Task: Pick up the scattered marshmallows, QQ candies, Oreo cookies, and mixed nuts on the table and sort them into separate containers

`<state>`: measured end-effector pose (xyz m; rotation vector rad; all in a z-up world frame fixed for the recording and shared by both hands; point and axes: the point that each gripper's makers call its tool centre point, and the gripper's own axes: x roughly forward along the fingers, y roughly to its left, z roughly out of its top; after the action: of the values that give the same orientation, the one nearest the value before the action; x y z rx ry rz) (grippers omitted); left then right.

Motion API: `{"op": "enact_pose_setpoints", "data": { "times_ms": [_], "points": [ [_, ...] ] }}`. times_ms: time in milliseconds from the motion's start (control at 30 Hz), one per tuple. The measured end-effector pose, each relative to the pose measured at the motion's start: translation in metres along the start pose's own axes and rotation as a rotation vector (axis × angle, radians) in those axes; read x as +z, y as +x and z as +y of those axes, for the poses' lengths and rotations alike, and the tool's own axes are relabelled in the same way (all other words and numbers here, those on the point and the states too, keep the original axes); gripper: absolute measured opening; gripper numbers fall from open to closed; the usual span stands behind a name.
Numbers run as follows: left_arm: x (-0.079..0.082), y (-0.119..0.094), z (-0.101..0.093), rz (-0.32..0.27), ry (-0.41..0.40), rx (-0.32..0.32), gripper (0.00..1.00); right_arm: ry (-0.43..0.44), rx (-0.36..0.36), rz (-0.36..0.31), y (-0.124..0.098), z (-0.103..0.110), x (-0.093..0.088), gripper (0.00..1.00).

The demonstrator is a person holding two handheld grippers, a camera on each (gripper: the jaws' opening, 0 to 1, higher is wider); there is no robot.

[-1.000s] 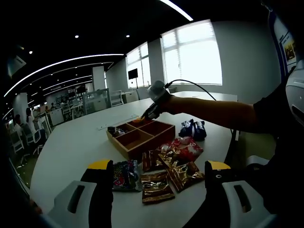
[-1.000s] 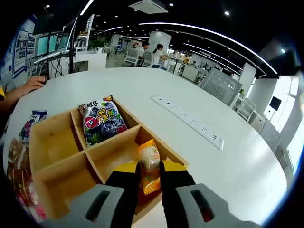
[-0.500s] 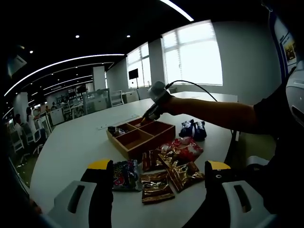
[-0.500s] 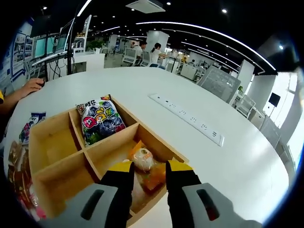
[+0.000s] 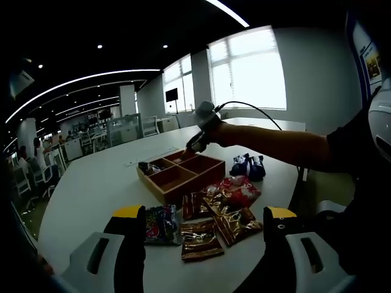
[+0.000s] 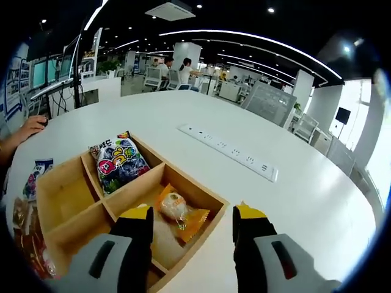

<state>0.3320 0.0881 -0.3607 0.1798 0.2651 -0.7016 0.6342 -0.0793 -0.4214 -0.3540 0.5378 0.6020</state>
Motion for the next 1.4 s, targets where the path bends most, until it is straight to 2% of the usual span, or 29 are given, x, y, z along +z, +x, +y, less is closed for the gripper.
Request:
{"op": "enact_pose_setpoints", "data": {
  "times_ms": [200, 533, 633, 800, 1000, 1400],
  "points": [
    [0.000, -0.001, 0.000, -0.002, -0.002, 0.001, 0.83, 0.060, 0.001, -0.014, -0.006, 0.002, 0.002, 0.60],
    [0.000, -0.002, 0.000, -0.005, -0.003, 0.002, 0.83, 0.079, 0.022, -0.006, -0.008, 0.005, 0.002, 0.76],
    [0.001, -0.002, 0.000, -0.007, -0.003, 0.003, 0.82, 0.085, 0.024, 0.000, -0.017, 0.012, -0.002, 0.78],
    [0.001, -0.003, -0.001, -0.008, -0.002, 0.004, 0.82, 0.097, 0.032, 0.005, -0.015, 0.007, 0.001, 0.85],
    [0.002, -0.003, 0.000, -0.009, -0.002, 0.006, 0.82, 0.093, 0.046, 0.007, -0.018, 0.008, 0.002, 0.90],
    [0.004, -0.003, 0.000, -0.007, 0.005, 0.008, 0.83, 0.086, 0.068, 0.031, -0.031, 0.013, -0.007, 0.90]
  ]
}}
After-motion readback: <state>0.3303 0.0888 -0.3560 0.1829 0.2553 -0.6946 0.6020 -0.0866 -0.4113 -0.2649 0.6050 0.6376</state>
